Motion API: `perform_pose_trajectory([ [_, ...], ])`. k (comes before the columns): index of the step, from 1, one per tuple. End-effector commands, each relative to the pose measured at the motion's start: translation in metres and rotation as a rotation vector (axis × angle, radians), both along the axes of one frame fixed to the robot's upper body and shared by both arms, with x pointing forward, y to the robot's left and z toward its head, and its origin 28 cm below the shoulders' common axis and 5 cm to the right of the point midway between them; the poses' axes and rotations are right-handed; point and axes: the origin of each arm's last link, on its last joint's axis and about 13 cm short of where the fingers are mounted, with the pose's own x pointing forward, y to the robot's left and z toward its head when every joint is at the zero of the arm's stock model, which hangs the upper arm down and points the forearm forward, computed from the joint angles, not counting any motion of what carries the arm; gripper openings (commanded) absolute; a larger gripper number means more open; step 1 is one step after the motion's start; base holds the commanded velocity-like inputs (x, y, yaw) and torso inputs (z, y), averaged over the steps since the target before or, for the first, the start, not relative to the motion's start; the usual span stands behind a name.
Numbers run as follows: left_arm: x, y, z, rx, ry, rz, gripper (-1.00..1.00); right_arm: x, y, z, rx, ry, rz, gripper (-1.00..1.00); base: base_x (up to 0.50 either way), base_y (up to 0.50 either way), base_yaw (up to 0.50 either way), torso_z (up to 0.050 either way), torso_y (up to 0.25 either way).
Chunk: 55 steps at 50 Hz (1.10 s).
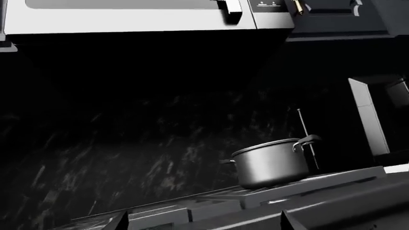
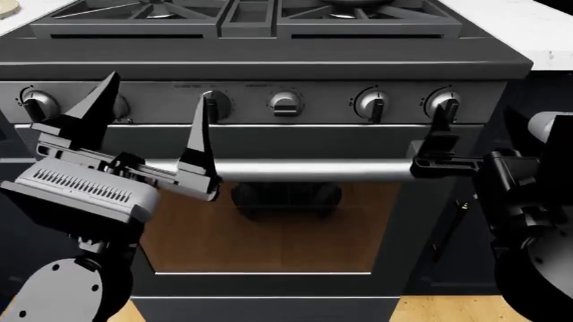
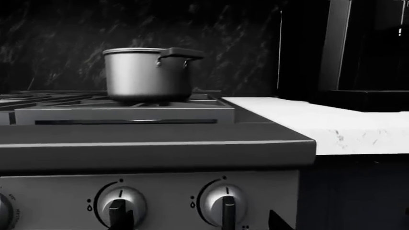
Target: Frozen meat rests on a plate on the counter. Retrieve the meat and place it in a pot on a burner. Then turn the burner on.
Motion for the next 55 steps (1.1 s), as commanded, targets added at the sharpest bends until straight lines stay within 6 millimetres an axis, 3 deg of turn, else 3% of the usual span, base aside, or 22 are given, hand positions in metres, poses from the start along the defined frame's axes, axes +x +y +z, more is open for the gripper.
perform_pose_trajectory([
  [1,0.005,0.003,0.005,-0.063,0.017,0.01,1.0,0.01,-0.001,0.004,-0.023,0.012,0.021,1.0,0.0,0.0,0.0,0.0,0.0],
  [26,0.005,0.004,0.008,-0.154,0.034,-0.033,1.0,0.022,-0.015,0.007,-0.121,0.084,-0.019,1.0,0.0,0.0,0.0,0.0,0.0],
  [55,0.009,0.011,0.015,-0.257,0.064,-0.057,1.0,0.046,-0.025,-0.003,-0.072,0.107,-0.019,1.0,0.0,0.0,0.0,0.0,0.0],
])
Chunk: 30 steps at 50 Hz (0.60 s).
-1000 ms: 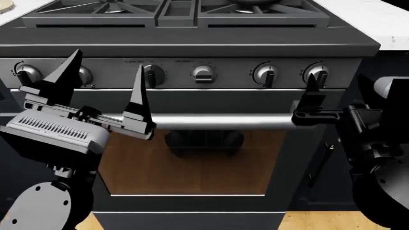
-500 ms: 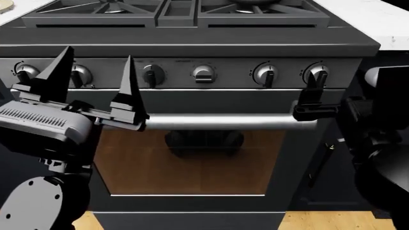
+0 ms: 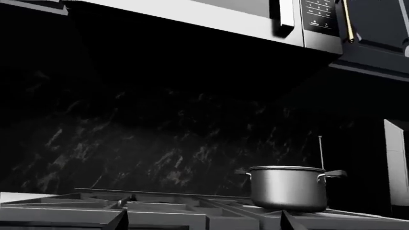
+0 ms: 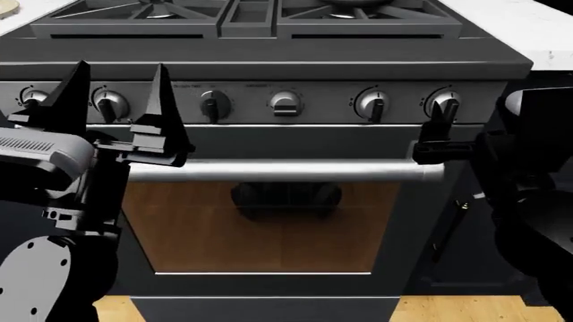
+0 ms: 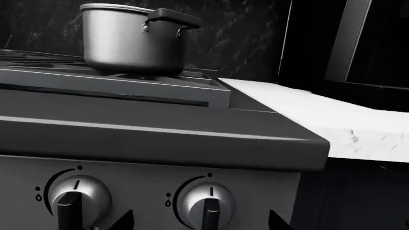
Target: Frozen meat rests on a plate on the counter. Retrieve the meat and place it in a pot on a burner. Then turn the burner on.
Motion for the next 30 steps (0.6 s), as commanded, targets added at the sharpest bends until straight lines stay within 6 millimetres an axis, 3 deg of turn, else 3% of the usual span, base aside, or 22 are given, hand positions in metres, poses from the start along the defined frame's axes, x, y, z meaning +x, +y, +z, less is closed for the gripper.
perform_pose_trajectory([
  [1,0.0,0.001,0.001,-0.019,0.003,-0.022,1.0,0.008,-0.005,-0.005,0.021,0.012,-0.007,1.0,0.0,0.0,0.0,0.0,0.0],
  [30,-0.002,0.001,0.0,-0.018,0.004,-0.094,1.0,0.023,-0.01,-0.014,0.075,0.017,0.009,1.0,0.0,0.0,0.0,0.0,0.0],
])
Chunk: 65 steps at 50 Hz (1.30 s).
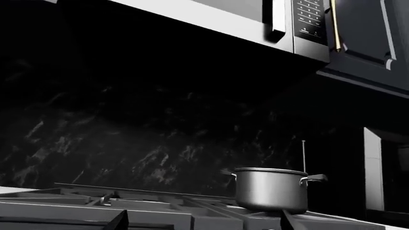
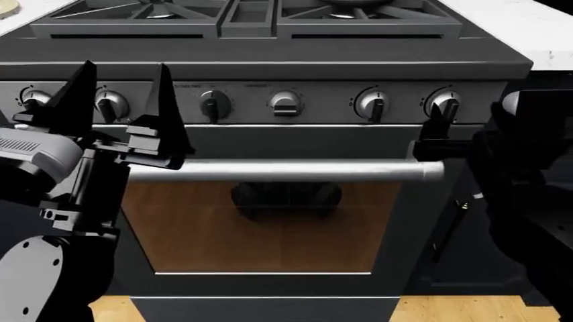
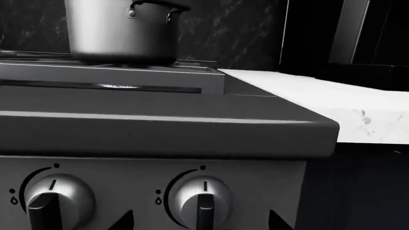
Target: Frozen meat rests on a plate on the counter. Retrieve the meat and place it in a pot on a burner. Then turn the burner on.
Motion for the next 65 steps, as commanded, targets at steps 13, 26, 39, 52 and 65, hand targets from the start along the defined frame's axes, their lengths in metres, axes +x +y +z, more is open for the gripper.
perform_pose_trajectory([
  [13,-0.001,0.0,-0.001,0.035,-0.015,-0.025,1.0,0.014,-0.005,-0.007,0.061,-0.006,0.003,1.0,0.0,0.0,0.0,0.0,0.0],
  [26,0.0,0.0,-0.002,0.04,-0.015,-0.022,1.0,0.019,-0.006,-0.01,0.081,0.002,0.008,1.0,0.0,0.0,0.0,0.0,0.0],
  [39,-0.001,0.0,-0.002,0.047,-0.021,-0.018,1.0,0.025,-0.007,-0.015,0.079,0.032,0.025,1.0,0.0,0.0,0.0,0.0,0.0],
  [52,-0.001,-0.001,-0.004,0.063,-0.033,-0.021,1.0,0.028,-0.007,-0.017,0.075,0.049,0.026,1.0,0.0,0.0,0.0,0.0,0.0],
  [65,-0.002,-0.001,-0.004,0.07,-0.037,-0.014,1.0,0.031,-0.009,-0.019,0.081,0.051,0.026,1.0,0.0,0.0,0.0,0.0,0.0],
])
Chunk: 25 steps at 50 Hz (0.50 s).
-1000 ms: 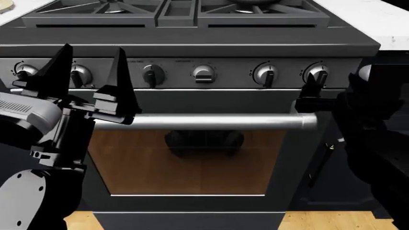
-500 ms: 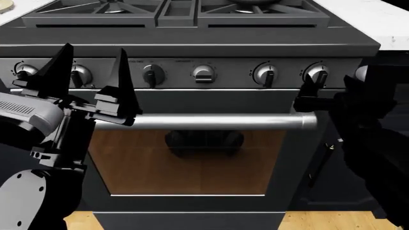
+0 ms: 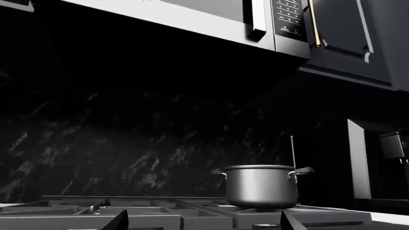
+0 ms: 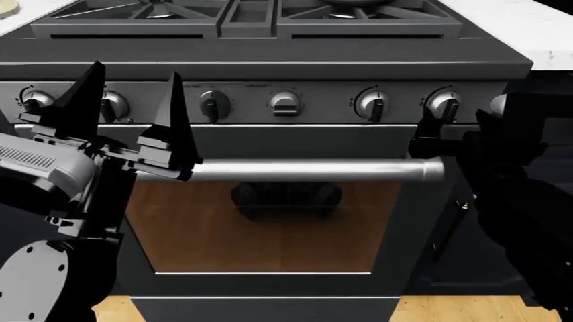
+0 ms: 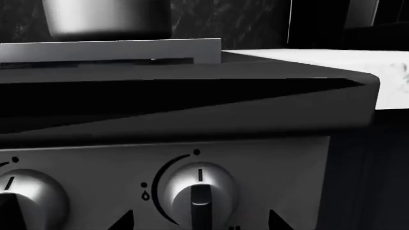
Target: Frozen meat rests on a plate on the counter. Retrieve the meat and place it in a pot on a burner. Then turn the burner on.
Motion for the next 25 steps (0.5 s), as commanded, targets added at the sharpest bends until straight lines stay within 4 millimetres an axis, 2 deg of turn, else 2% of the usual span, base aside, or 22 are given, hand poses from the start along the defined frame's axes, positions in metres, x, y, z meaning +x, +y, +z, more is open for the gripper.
perform_pose_trajectory([
  [1,-0.0007,-0.0006,-0.0001,0.008,-0.006,0.005,1.0,0.0034,-0.0013,-0.0022,0.003,0.007,0.001,1.0,0.0,0.0,0.0,0.0,0.0],
  [15,0.0001,-0.0007,-0.0008,0.006,-0.002,0.004,1.0,0.0041,-0.0011,-0.0029,0.012,0.006,0.014,1.0,0.0,0.0,0.0,0.0,0.0],
  [16,0.0002,-0.0007,-0.001,0.007,-0.001,0.004,1.0,0.0043,-0.0011,-0.0029,0.011,0.007,0.014,-1.0,0.0,0.0,0.0,0.0,0.0],
  [25,0.0006,-0.0006,-0.0011,0.007,-0.001,0.004,1.0,0.0041,0.0002,-0.0018,0.006,0.001,0.021,-1.0,0.0,0.0,0.0,0.0,0.0],
])
